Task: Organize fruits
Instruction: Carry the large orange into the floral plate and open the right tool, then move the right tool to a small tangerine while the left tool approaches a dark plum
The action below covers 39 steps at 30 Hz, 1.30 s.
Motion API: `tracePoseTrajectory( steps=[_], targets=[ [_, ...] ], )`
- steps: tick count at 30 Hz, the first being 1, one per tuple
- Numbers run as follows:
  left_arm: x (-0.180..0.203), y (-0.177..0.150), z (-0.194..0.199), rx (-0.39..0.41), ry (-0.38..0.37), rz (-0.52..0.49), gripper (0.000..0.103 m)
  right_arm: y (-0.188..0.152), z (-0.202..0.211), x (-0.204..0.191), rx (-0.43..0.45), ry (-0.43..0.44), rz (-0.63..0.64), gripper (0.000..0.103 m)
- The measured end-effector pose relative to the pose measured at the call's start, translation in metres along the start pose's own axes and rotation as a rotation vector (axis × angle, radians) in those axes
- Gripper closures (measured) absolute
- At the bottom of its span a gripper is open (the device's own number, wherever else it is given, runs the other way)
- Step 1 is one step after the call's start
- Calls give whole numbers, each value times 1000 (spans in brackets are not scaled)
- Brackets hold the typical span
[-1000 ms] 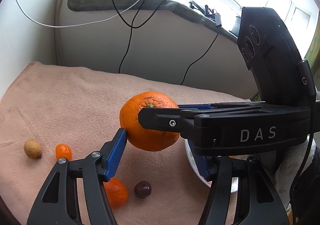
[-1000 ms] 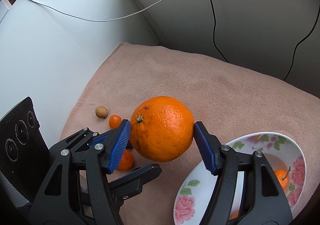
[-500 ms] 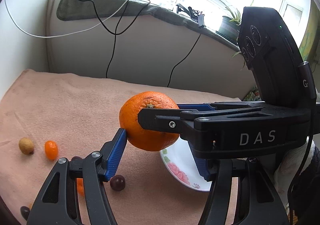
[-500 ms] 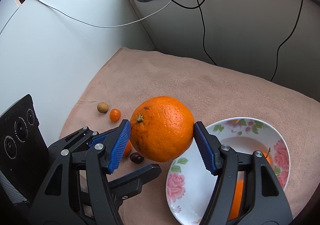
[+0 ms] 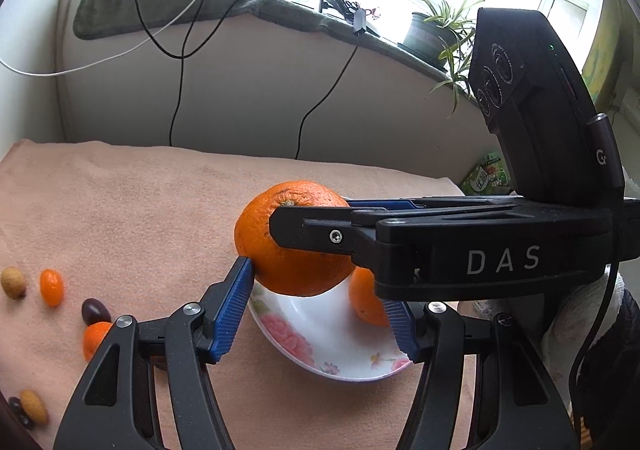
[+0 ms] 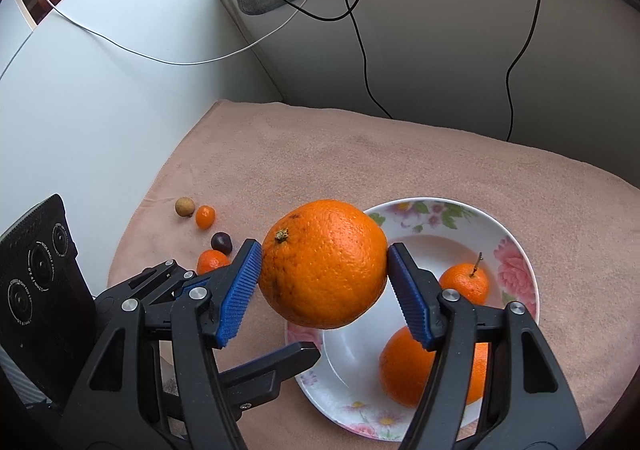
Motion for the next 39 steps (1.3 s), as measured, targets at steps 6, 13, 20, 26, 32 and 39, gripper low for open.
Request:
tracePoseTrajectory(
  steps=[6, 13, 20, 26, 32, 39],
  targets=[
    [16, -6, -4, -19, -33, -20, 41, -3, 3, 13, 2, -12, -21, 35],
    [24, -9, 1, -19, -62, -40, 54, -5, 3, 12, 0, 15, -19, 43],
    [25, -6, 8, -4, -46, -58, 55, 2, 18, 3, 52, -5, 16, 43],
    [23, -10, 16, 2, -35, -53, 55, -2, 21, 5, 64, -10, 9, 43],
    [21, -14, 23, 11, -15, -54, 46, -5, 24, 9, 85, -20, -18, 30],
    [15, -18, 30, 22, 12, -55, 34, -12, 29, 14, 113, -45, -16, 30]
  ],
)
Point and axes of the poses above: each gripper's, at about its wrist camera, not at the fingertips, and z roughly against the way its jaws point, x to its right, y to its top, the point moved 8 cm from there along -z, roughly the way its jaws point, and after that the axes turned 7 degrees about -z, right-handed, at the moved point
